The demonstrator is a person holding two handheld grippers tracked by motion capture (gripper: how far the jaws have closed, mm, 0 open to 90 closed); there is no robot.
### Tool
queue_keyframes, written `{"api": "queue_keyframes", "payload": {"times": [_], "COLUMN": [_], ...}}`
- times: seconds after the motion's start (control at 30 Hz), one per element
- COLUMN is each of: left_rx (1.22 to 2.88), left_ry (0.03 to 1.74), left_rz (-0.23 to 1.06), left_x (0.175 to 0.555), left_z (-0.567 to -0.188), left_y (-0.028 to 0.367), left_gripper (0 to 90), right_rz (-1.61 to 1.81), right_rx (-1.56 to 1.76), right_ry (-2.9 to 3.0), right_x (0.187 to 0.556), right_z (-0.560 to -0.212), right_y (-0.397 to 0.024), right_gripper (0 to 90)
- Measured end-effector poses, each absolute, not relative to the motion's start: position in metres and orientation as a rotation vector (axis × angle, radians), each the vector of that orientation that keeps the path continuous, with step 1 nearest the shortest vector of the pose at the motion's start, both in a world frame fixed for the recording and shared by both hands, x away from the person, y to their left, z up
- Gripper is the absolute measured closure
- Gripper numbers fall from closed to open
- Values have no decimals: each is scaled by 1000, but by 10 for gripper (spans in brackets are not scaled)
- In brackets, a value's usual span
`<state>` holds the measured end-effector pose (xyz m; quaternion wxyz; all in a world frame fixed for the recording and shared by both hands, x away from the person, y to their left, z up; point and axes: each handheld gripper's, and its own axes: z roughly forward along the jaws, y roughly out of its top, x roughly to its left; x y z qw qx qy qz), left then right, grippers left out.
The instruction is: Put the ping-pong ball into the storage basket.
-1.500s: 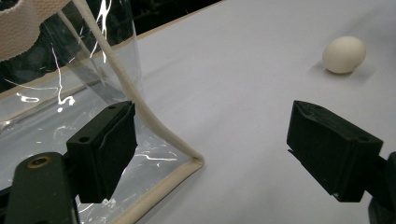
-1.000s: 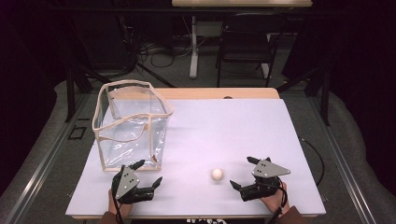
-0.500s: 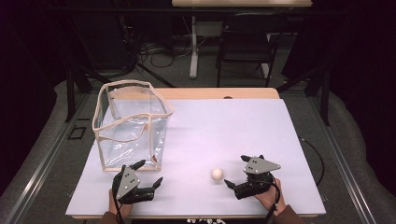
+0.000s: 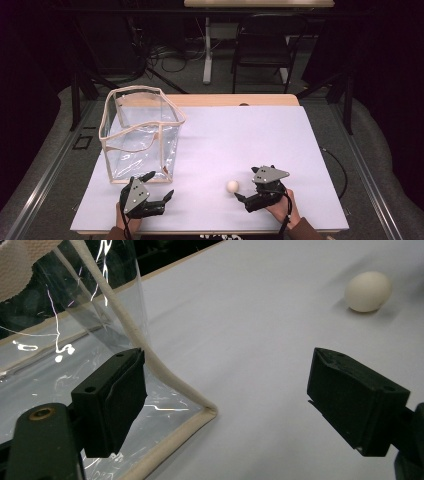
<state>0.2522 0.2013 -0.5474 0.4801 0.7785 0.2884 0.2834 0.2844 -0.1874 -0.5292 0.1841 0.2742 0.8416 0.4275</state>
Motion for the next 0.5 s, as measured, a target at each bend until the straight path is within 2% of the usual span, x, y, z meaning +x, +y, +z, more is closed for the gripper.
{"api": "queue_keyframes", "payload": {"times": [0.5], "left_rx": [1901], "left_ry": [704], "left_rz": [694], "left_x": [252], "left_z": [-547], "left_y": [202], "left_gripper": [159], "right_rz": [1186], "right_rx": [779], "right_ry": [2418], "right_x": [294], "right_z": [-533], "right_y": [-174], "right_gripper": [0]}}
